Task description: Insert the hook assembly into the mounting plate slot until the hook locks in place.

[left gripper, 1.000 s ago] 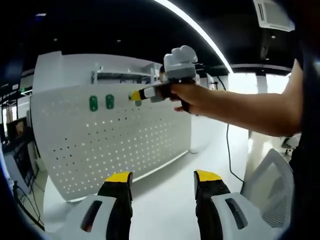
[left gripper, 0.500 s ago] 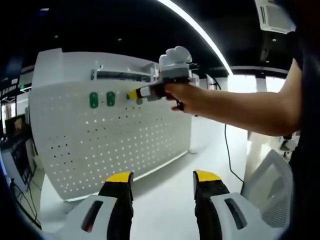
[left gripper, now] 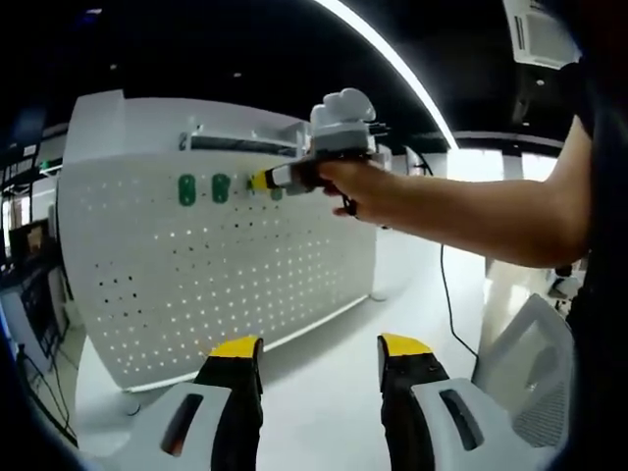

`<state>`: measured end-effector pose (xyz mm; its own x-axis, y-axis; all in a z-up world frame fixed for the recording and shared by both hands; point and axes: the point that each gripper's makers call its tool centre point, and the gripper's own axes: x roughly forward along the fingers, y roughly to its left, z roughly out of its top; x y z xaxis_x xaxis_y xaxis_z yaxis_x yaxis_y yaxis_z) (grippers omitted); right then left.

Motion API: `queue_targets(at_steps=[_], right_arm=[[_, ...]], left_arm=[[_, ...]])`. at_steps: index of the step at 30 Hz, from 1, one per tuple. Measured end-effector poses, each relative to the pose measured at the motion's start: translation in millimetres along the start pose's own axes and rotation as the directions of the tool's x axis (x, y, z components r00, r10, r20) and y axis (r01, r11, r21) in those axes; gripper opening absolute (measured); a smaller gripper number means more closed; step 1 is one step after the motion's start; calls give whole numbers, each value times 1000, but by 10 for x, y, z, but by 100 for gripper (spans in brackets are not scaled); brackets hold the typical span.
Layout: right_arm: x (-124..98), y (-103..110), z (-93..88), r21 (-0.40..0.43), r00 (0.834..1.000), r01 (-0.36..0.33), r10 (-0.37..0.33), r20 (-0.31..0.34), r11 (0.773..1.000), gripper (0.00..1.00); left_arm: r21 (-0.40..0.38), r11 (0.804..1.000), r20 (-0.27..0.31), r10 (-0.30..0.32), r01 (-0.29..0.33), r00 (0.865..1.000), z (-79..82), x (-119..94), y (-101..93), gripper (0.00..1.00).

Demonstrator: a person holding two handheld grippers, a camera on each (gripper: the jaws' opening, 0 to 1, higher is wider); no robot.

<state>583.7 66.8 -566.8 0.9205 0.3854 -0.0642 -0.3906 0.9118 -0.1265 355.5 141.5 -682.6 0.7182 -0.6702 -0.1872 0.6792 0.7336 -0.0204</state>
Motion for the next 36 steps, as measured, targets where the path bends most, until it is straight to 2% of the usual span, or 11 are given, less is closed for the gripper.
queue_targets(at_steps=[6,8,15,17,22,27,28,29,32,35,36], right_arm=[[4,9,5,-5,999,35,-35,9,999,2],[-1,0,47,-1,998,50,-50,33,999,2],[23,19,21,-20,996,84,-83,16,996,2],[20,9,26,-75,995,101,-100,18,992,3],[32,24,15,-67,992,126,-125,16,990,3],[40,37,11,-122,989,146,-146,6,982,4],[45,36,11,-136,988,152,-153,4,979,4],[45,21,14,-195,986,165,-168,1,967,4],[53,49,2,-222,985,170,-175,-1,960,4],[59,44,0,-314,982,179,-190,-5,933,4],[60,47,-3,-355,980,182,-198,-10,917,4]], left_arm=[[-4,1000,2,0,0,1000,-16,-25,17,48],[-7,1000,4,-1,1,1000,-17,-36,27,47],[-2,1000,6,-11,11,1000,-7,-68,42,47],[-1,1000,8,-14,14,1000,-2,-79,48,47],[1,1000,9,-21,21,1000,-4,-105,54,47],[-1,1000,15,-21,21,1000,-7,-141,87,47],[-2,1000,16,-21,21,1000,-8,-145,92,47],[-3,1000,17,-21,21,1000,-11,-150,97,47],[-4,1000,19,-21,21,1000,-15,-157,99,46],[-7,1000,21,-20,20,1000,-25,-168,105,46],[-8,1000,21,-19,19,1000,-28,-171,108,46]])
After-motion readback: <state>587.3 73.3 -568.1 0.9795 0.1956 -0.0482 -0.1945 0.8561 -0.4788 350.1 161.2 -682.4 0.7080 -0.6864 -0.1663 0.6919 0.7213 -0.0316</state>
